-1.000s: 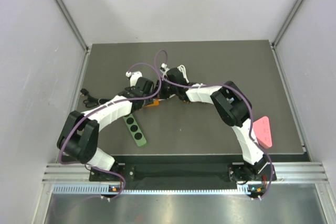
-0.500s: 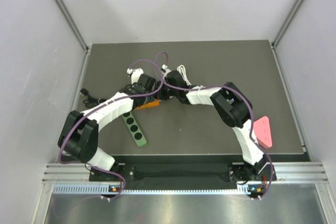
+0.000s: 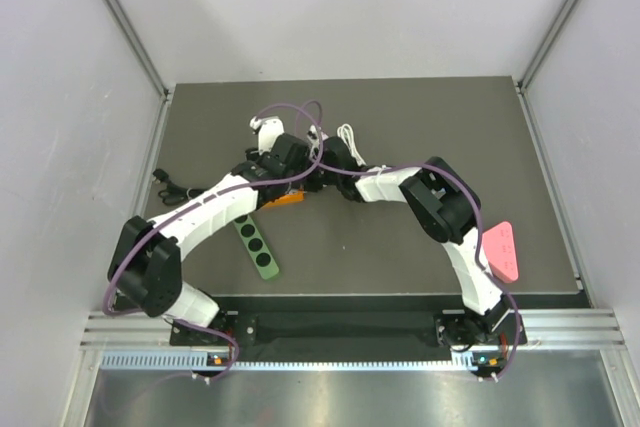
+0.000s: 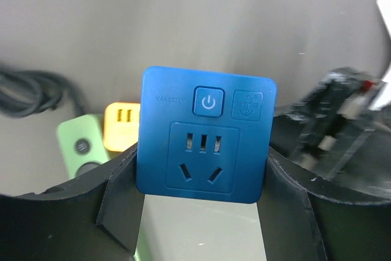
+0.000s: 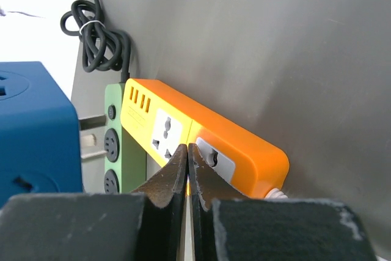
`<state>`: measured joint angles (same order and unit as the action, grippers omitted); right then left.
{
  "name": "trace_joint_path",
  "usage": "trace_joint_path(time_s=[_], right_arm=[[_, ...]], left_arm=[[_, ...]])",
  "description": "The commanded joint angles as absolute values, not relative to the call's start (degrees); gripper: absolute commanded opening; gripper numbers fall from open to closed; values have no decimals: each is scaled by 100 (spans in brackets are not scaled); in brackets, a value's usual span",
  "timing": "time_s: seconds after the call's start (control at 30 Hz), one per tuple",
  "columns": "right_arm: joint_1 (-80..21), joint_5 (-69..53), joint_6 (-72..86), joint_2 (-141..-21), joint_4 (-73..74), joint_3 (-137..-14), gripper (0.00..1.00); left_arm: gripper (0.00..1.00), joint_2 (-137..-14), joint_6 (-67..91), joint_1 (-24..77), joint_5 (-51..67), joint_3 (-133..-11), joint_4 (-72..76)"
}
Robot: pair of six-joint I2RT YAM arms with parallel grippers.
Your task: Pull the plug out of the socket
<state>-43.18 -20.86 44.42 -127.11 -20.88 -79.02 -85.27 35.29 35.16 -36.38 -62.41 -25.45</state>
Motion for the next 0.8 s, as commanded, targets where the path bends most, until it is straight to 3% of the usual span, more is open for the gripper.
trace_joint_path(time_s=[0.0, 0.2, 0.5, 0.57, 0.63, 0.77], right_arm=[[-4403, -1907, 4210, -13008, -896, -7488, 1], [-4377, -2197, 4175, -12894, -1028, -7620, 3], [-4377, -2163, 3990, -12903, -711, -8131, 5], [-4377, -2109, 3912, -12613, -739, -7946, 10], [-4377, -2118, 3631, -12306, -529, -7998, 24], [-4368, -1846, 3165, -11664, -18, -7955, 39]], left_arm=[[0, -7965, 3699, 3323, -4070, -6057, -2786], [0, -6789, 3797, 2480, -2788, -5476, -2891], [0, -5679, 3814, 2206, -1996, -5555, -3199], [0, -5590, 3823, 2215, -1890, -5555, -3199], [0, -5485, 3814, 2215, -1741, -5494, -3103], [0, -5440, 3867, 2206, -1486, -5265, -2936]])
